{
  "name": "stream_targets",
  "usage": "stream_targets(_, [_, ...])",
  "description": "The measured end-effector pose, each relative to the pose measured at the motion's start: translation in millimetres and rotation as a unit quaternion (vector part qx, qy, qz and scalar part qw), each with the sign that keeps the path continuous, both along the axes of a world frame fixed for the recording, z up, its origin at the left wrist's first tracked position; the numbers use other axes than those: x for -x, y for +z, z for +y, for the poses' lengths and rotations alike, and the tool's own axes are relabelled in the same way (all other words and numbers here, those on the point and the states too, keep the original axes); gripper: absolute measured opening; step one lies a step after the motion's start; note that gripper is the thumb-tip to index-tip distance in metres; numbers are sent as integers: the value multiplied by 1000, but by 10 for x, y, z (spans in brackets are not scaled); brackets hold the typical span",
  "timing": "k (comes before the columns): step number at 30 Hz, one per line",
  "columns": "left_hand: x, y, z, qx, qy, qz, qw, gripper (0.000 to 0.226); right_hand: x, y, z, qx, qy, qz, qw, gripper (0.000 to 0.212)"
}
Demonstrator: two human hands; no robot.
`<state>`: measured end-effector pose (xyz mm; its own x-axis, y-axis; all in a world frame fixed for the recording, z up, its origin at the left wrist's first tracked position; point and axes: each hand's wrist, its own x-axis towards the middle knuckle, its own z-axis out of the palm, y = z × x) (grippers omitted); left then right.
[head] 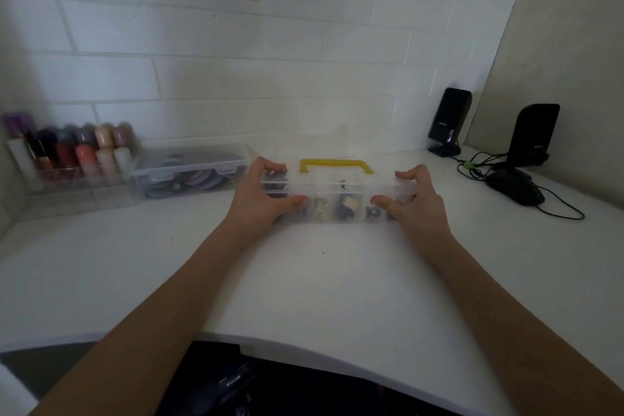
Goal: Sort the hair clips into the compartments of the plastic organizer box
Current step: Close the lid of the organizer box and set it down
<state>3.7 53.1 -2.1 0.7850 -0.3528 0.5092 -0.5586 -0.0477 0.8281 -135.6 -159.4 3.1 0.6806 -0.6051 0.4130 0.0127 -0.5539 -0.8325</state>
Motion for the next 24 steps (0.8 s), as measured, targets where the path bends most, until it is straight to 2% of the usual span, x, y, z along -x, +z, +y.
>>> stream_targets(4, [-11,-44,-46,-17,38,-23,999,56,-97,-79,48,52,-28,6,998,46])
stream_targets(7, [-12,-42,-87,-60,114,-105,986,53,-141,-120,75,103,-44,33,993,55])
stream_targets(9, [-8,-36,-130,-106,158,-249,950,49,-173,-151,91,200,-35,63,977,57])
stream_targets(11, [-39,-55,-199,-164,202,-389,884,43,-244,-184,97,297,-17,102,949,59])
stream_targets(13, [-69,-67,-247,-220,235,-447,834,40,-351,-194,101,313,-18,126,941,63])
stream_targets(16, [-162,-126,-331,-290,251,-451,806,45,-552,-200,89,307,-49,145,939,66])
stream_targets(20, [-363,-174,-386,-379,247,-385,805,64,-897,-202,101,285,-48,152,945,69])
stream_targets(24, [-538,-175,-411,-370,294,-351,809,59,-1250,-224,158,277,-27,150,949,71])
